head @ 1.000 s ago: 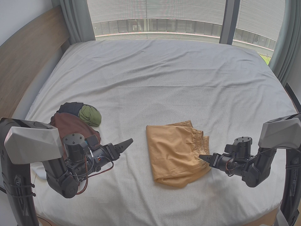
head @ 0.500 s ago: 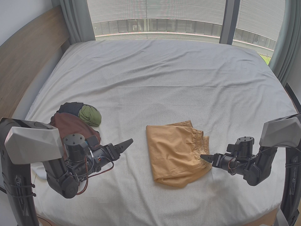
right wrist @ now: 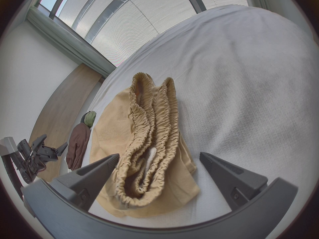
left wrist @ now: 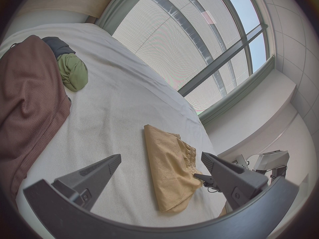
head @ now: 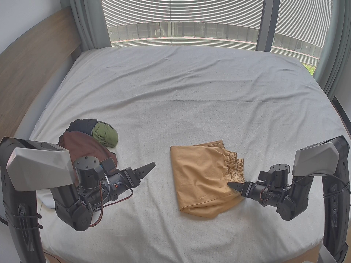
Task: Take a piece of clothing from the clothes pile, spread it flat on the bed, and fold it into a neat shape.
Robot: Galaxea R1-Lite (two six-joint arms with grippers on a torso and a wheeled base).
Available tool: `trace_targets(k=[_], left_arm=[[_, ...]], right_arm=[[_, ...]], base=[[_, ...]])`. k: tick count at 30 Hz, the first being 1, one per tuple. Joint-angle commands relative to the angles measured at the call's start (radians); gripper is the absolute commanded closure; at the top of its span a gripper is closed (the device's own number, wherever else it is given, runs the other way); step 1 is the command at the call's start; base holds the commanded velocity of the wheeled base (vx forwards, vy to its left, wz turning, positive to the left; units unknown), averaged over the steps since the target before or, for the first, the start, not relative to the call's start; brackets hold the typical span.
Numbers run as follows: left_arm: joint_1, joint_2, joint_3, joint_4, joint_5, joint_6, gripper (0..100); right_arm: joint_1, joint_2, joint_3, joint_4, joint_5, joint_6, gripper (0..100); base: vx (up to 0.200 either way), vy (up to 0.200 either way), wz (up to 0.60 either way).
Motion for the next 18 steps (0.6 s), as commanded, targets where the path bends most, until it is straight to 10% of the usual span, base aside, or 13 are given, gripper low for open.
trace_targets(k=[1,18], left_arm=[[0.000,0.004,-0.001,0.000,0.001,0.001,0],[0.000,-0.002,-0.006,-0.002,0.004,0.010,0]], right_arm=[[0.030,0.030,-0.007,-0.038,0.013,0.040,0],[0.076,0.092,-0.044,-0.154,0.010,0.114,0]], base=[[0.000,0.000,0.00],[0.000,0.000,0.00]])
